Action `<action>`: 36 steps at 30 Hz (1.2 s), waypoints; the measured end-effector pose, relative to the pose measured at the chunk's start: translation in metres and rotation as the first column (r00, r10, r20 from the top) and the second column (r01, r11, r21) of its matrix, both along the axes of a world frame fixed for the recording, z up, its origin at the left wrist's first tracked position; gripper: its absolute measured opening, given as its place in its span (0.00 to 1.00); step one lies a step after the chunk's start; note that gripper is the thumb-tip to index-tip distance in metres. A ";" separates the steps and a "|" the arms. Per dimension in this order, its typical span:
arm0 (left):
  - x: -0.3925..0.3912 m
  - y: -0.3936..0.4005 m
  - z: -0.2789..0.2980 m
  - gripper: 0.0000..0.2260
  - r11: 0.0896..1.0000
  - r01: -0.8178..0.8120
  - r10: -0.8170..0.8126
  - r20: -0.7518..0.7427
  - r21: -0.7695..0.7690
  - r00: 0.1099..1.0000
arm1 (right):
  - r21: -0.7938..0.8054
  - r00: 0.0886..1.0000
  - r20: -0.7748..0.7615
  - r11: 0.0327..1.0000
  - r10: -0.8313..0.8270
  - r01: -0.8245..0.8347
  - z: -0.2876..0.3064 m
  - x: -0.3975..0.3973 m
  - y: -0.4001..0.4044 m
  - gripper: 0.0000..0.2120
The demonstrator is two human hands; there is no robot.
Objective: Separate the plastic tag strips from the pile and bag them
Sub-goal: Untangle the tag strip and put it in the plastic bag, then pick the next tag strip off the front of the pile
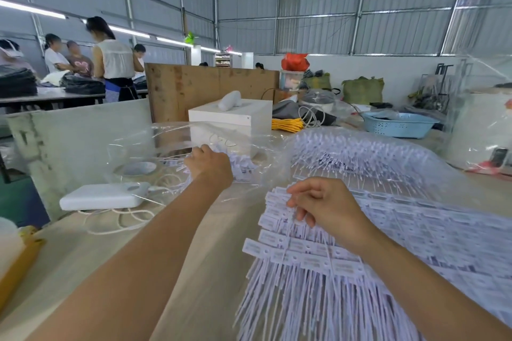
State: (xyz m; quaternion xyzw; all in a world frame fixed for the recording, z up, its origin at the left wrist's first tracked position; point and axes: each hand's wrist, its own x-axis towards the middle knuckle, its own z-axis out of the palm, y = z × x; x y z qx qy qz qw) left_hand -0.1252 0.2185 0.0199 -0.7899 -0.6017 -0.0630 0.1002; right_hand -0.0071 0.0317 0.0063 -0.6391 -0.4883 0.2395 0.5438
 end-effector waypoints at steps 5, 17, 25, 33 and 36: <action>0.005 -0.074 0.044 0.14 0.976 0.161 -0.172 0.067 0.144 0.983 | 0.066 0.995 -0.036 0.993 -0.095 0.097 0.002 0.011 -0.023 0.08; 0.090 -0.215 0.000 0.16 0.539 0.840 -0.810 0.230 -0.071 0.539 | 0.014 0.701 0.497 0.813 -0.511 0.583 -0.012 0.093 -0.168 0.08; 0.123 -0.214 -0.018 0.17 0.418 0.908 -0.864 0.293 -0.033 0.409 | 0.083 0.524 0.661 0.747 -0.537 0.660 -0.016 0.120 -0.206 0.09; 0.153 -0.191 -0.007 0.20 0.504 0.858 -0.835 0.307 0.097 0.456 | 0.053 0.438 0.801 0.776 -0.409 0.628 -0.018 0.127 -0.204 0.07; 0.175 -0.180 -0.001 0.22 0.552 0.831 -0.802 0.227 -0.074 0.553 | 0.074 0.401 0.821 0.772 -0.406 0.631 -0.021 0.126 -0.203 0.08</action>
